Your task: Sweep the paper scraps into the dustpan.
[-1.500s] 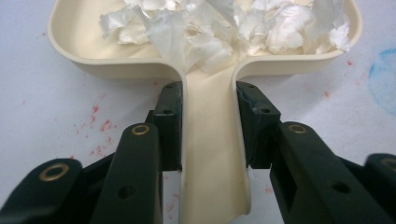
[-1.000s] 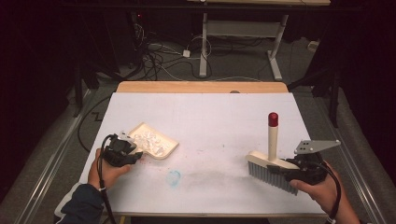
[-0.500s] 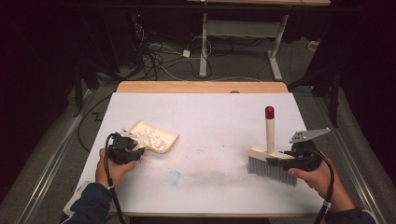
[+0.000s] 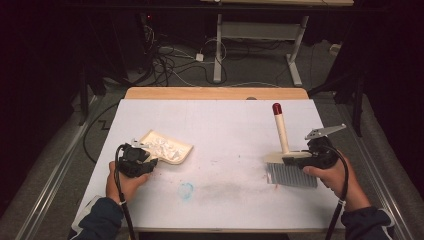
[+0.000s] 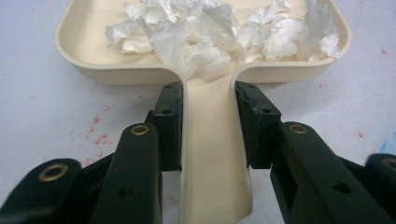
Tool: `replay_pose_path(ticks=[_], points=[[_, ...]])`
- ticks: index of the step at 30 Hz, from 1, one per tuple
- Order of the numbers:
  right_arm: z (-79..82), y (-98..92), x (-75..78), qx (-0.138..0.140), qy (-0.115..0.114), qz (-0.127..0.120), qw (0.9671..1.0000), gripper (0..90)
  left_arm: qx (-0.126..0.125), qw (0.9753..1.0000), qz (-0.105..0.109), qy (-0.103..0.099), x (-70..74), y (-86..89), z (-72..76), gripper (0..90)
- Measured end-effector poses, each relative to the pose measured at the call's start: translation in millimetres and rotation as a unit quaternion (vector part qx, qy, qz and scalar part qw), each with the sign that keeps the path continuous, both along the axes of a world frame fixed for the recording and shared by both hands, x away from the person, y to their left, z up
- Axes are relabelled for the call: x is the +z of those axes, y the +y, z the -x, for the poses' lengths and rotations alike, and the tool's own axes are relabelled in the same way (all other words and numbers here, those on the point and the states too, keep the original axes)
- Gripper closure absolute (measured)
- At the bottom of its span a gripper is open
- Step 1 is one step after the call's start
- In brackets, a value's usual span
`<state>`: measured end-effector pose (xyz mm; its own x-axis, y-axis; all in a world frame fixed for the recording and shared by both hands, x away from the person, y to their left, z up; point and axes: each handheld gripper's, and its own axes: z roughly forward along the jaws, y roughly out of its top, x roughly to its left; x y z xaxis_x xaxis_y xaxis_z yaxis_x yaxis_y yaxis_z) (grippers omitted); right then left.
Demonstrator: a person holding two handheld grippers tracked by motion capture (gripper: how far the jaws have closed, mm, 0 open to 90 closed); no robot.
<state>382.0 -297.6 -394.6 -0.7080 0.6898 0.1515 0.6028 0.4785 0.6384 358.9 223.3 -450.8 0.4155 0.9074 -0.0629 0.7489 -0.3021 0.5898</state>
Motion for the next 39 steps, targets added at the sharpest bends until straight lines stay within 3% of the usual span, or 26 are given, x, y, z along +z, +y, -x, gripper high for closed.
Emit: replay_pose_path(ticks=[6, 12, 17, 22, 26, 29, 32, 34, 38, 39], points=[[-15.9, 3.8, -2.5, -0.017, 0.005, 0.006, 0.9998, 63.2, 0.01, 0.9991, 0.04, 0.015, -6.3, 1.5, 0.7, 60.1], [-28.6, 5.4, -3.9, -0.042, 0.002, 0.004, 0.9991, 60.6, 0.0, 0.998, 0.059, 0.023, -6.3, -0.5, 6.3, 54.6], [-35.7, 2.0, -4.2, -0.051, 0.005, -0.013, 0.9986, 59.2, -0.029, 0.9973, 0.056, 0.036, -8.6, -8.8, 15.2, 51.2], [-40.2, -8.2, -0.7, -0.077, -0.018, -0.015, 0.9967, 55.0, -0.05, 0.9973, 0.047, 0.028, -7.9, -11.9, 21.4, 50.0], [-43.5, -20.0, -0.8, -0.108, -0.033, -0.015, 0.9934, 53.7, -0.08, 0.9962, 0.034, -0.006, -3.0, -13.0, 27.0, 45.8], [-47.4, -26.2, -5.4, -0.126, -0.031, -0.017, 0.9915, 57.2, -0.109, 0.9928, 0.008, -0.048, 1.4, -14.5, 35.1, 41.2], [-51.1, -24.9, -12.9, -0.144, -0.038, 0.012, 0.9888, 59.6, -0.123, 0.9889, -0.008, -0.083, 3.3, -15.6, 44.8, 36.2], [-52.2, -23.8, -16.9, -0.16, -0.045, 0.024, 0.9858, 62.7, -0.124, 0.9863, -0.02, -0.106, 2.8, -15.0, 51.6, 32.4], [-53.8, -24.7, -26.9, -0.204, -0.069, 0.075, 0.9736, 71.1, -0.133, 0.9826, -0.033, -0.126, -0.3, -9.7, 61.5, 28.5], [-54.2, -25.9, -30.1, -0.213, -0.067, 0.076, 0.9716, 73.5, -0.136, 0.982, -0.035, -0.127, -1.4, -8.0, 63.3, 28.1]])
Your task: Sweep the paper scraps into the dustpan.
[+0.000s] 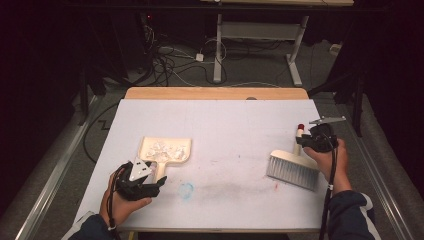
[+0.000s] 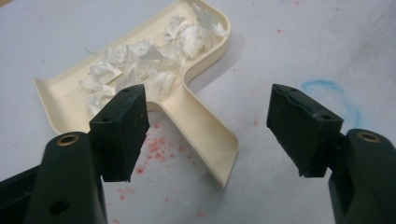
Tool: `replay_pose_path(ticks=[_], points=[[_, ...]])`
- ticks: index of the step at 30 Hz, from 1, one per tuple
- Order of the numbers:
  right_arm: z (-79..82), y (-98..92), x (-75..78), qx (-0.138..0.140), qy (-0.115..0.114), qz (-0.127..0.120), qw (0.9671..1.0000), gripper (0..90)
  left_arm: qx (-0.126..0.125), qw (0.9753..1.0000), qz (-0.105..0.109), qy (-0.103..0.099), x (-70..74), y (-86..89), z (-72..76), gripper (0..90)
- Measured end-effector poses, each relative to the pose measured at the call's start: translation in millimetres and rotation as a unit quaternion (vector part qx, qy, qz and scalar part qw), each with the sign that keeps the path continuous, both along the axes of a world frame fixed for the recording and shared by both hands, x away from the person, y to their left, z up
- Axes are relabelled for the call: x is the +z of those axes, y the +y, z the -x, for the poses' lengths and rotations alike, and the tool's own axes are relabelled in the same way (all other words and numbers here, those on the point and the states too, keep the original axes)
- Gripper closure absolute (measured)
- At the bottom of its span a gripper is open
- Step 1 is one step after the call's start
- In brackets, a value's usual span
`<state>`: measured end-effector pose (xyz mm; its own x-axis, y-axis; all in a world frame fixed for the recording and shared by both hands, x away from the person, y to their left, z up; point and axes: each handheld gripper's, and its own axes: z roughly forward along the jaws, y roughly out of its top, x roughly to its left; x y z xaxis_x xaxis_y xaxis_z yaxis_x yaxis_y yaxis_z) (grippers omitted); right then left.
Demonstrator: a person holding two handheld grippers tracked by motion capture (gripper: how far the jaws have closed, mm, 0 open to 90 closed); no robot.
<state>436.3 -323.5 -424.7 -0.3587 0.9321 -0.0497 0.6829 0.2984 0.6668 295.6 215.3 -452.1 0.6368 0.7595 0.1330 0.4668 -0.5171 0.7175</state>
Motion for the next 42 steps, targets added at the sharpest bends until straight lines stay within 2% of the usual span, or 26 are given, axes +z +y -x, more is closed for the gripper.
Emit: replay_pose_path(ticks=[2, 4, 9, 14, 18, 23, 25, 33, 34, 38, 42], points=[[-1.6, -1.0, -6.2, -0.009, 0.006, 0.014, 0.9998, 77.1, 0.001, 1.0, -0.006, -0.004, -2.0, 3.0, 2.8, 27.9], [-4.2, -1.2, -14.6, -0.028, 0.014, 0.044, 0.9985, 81.1, 0.004, 1.0, -0.008, -0.003, -3.8, 5.6, 4.5, 27.9], [-8.2, -3.6, -22.5, -0.033, 0.024, 0.029, 0.9987, 80.9, 0.005, 1.0, -0.004, -0.005, -4.9, 7.8, 6.5, 27.8], [-11.2, 1.1, -27.9, -0.028, 0.028, 0.029, 0.9988, 78.5, 0.0, 0.9998, -0.019, -0.009, -6.5, 3.6, 7.4, 27.8], [-11.7, 4.3, -28.3, -0.028, 0.023, 0.039, 0.9986, 76.8, 0.0, 0.9998, -0.018, -0.011, -6.7, 3.6, 7.1, 27.2], [-8.6, 2.7, -21.5, -0.036, -0.001, 0.035, 0.9988, 74.5, 0.002, 0.9998, -0.015, -0.015, -5.6, 5.8, 8.2, 26.6], [-6.3, 2.9, -17.6, -0.035, -0.012, 0.025, 0.999, 73.0, 0.003, 0.9997, -0.015, -0.017, -5.0, 6.4, 8.4, 26.6], [4.3, 11.9, -0.9, -0.004, -0.063, -0.009, 0.998, 66.8, 0.0, 0.9995, -0.016, -0.028, -2.3, 6.8, 10.2, 26.6], [6.2, 13.5, 1.9, 0.005, -0.071, -0.02, 0.9973, 65.4, -0.001, 0.9994, -0.017, -0.029, -2.3, 6.8, 10.3, 26.5], [13.2, 19.4, 11.6, 0.021, -0.101, -0.037, 0.994, 60.9, -0.002, 0.9994, -0.019, -0.031, -2.0, 7.0, 10.7, 26.5], [20.5, 26.6, 19.9, 0.042, -0.126, -0.047, 0.99, 55.5, -0.003, 0.9993, -0.019, -0.032, -1.8, 7.1, 10.9, 26.6]])
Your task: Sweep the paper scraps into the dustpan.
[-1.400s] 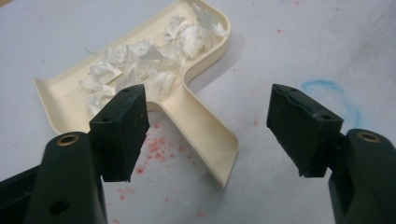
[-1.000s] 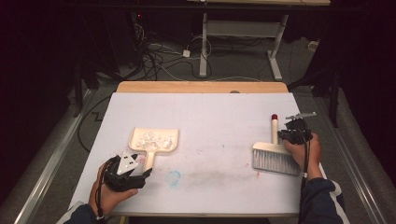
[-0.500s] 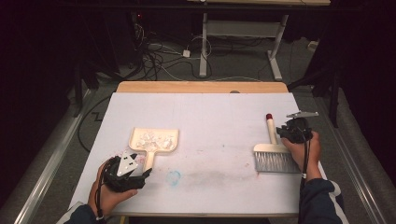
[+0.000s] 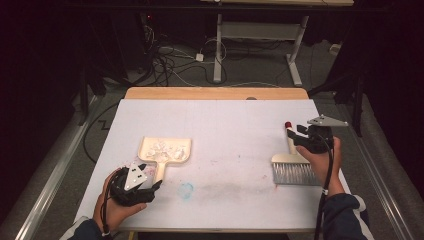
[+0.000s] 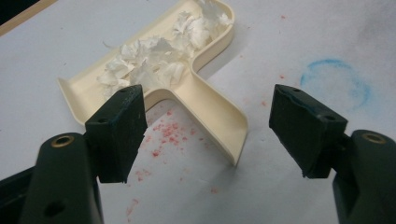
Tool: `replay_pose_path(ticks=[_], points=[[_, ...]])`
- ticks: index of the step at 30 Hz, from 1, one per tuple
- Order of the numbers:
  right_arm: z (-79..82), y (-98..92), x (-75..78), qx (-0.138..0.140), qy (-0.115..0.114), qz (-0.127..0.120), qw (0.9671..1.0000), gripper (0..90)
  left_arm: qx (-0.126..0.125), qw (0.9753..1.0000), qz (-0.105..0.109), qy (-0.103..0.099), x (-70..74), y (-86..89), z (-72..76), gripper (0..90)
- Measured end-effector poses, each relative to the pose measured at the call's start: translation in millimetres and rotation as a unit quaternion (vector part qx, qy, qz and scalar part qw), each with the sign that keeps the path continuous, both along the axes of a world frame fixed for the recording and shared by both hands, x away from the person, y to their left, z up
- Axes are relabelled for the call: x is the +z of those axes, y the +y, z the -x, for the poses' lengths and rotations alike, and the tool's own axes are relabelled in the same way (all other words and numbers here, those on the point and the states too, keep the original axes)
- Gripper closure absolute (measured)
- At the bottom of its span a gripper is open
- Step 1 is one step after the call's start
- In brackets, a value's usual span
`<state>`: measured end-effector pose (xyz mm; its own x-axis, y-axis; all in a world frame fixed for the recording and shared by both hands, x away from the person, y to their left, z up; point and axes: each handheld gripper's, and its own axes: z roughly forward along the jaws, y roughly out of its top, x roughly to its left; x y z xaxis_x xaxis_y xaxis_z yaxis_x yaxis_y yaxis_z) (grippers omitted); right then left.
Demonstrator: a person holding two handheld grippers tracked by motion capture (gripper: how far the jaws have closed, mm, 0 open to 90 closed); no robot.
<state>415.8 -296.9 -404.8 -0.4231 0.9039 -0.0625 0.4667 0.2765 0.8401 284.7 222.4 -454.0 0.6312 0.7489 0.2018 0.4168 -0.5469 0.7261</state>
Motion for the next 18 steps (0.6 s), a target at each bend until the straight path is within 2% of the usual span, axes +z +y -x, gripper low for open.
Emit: replay_pose_path(ticks=[5, 7, 9, 10, 11, 13, 16, 18], points=[[7.1, 7.6, 7.5, 0.018, -0.028, -0.007, 0.9994, 47.2, -0.004, 1.0, 0.0, -0.002, -0.3, -0.1, 0.0, 26.5], [8.8, 10.0, 9.5, 0.023, -0.033, -0.012, 0.9991, 43.9, -0.007, 1.0, 0.002, -0.001, -0.6, -0.3, -0.3, 26.0], [10.5, 12.5, 11.1, 0.025, -0.041, -0.013, 0.9988, 41.7, -0.011, 0.9999, -0.002, -0.008, -0.8, -0.6, -1.1, 26.0], [11.0, 13.4, 11.7, 0.028, -0.044, -0.014, 0.9985, 40.4, -0.009, 1.0, 0.001, -0.002, -1.2, -1.0, -0.9, 26.0], [11.5, 14.4, 12.2, 0.031, -0.047, -0.016, 0.9983, 39.2, -0.014, 0.9999, 0.001, -0.007, -1.2, -0.9, -1.8, 26.0], [13.3, 16.7, 13.5, 0.03, -0.054, -0.016, 0.998, 37.2, -0.012, 0.9999, 0.004, -0.002, -1.9, -1.5, -1.9, 25.9], [15.5, 18.8, 15.4, 0.033, -0.066, -0.021, 0.997, 34.6, -0.017, 0.9998, -0.002, -0.009, -2.7, -1.7, -3.9, 25.8], [16.7, 21.1, 16.7, 0.021, -0.072, -0.015, 0.9971, 30.5, -0.021, 0.9997, 0.004, -0.01, -2.8, -1.2, -3.6, 25.2]])
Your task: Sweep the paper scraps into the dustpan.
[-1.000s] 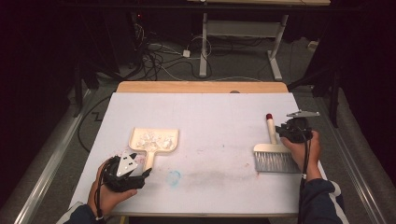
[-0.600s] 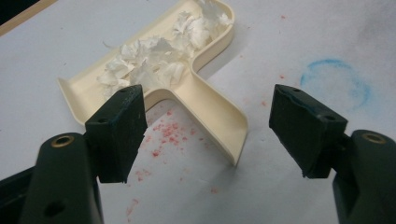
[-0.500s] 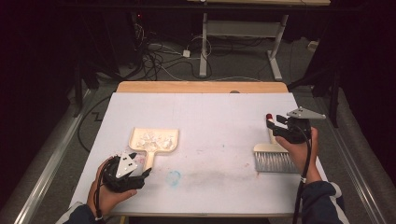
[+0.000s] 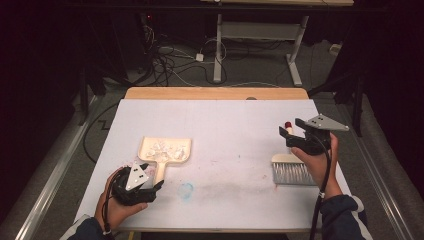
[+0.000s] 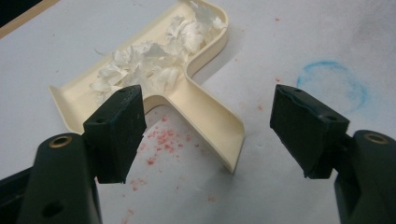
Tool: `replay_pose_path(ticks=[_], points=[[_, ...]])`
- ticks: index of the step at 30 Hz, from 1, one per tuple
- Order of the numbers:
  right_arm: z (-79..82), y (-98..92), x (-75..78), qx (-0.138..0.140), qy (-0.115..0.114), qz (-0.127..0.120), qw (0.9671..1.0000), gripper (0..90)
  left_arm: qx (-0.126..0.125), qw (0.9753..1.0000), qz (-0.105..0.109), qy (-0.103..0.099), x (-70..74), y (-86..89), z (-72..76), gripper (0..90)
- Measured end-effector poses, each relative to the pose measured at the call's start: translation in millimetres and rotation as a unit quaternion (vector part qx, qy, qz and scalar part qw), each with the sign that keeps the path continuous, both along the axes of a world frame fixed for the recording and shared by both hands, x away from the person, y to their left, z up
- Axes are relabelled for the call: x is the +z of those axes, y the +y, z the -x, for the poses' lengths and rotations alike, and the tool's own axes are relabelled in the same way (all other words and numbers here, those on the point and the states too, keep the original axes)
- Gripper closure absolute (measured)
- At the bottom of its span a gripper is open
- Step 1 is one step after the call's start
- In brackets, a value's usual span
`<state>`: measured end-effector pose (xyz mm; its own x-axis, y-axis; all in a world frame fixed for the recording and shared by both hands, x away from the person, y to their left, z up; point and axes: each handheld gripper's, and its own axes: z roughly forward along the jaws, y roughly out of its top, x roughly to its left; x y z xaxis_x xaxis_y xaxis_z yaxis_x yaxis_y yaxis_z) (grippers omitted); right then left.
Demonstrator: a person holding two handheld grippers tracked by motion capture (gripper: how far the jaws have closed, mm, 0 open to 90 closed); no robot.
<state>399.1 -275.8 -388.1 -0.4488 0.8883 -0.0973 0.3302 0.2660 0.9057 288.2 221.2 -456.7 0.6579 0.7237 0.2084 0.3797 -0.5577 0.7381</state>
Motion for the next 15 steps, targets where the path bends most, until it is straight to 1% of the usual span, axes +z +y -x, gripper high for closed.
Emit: replay_pose_path(ticks=[4, 6, 9, 12, 13, 15], points=[[1.9, 2.1, 0.8, 0.0, -0.006, -0.003, 1.0, 27.0, -0.001, 1.0, 0.0, -0.002, -0.2, -0.4, 0.0, 24.0], [3.0, 4.0, 1.5, -0.005, -0.009, 0.001, 0.9999, 24.1, -0.005, 1.0, 0.001, -0.001, -0.4, -0.9, -0.1, 23.3], [5.0, 6.1, 2.4, -0.004, -0.011, -0.003, 0.9999, 20.2, -0.009, 1.0, 0.001, -0.003, -0.2, -1.5, 0.3, 21.3], [5.8, 8.6, 2.5, -0.005, -0.013, 0.004, 0.9999, 16.7, -0.011, 0.9999, 0.001, -0.002, -0.3, -2.3, 0.9, 18.1], [6.1, 9.5, 2.4, -0.004, -0.013, 0.003, 0.9999, 16.4, -0.014, 0.9999, 0.002, -0.001, -0.4, -2.4, 1.1, 17.7], [6.5, 11.1, 2.1, -0.001, -0.013, 0.007, 0.9999, 16.4, -0.014, 0.9999, -0.002, -0.005, -0.5, -3.1, 1.4, 17.7]])
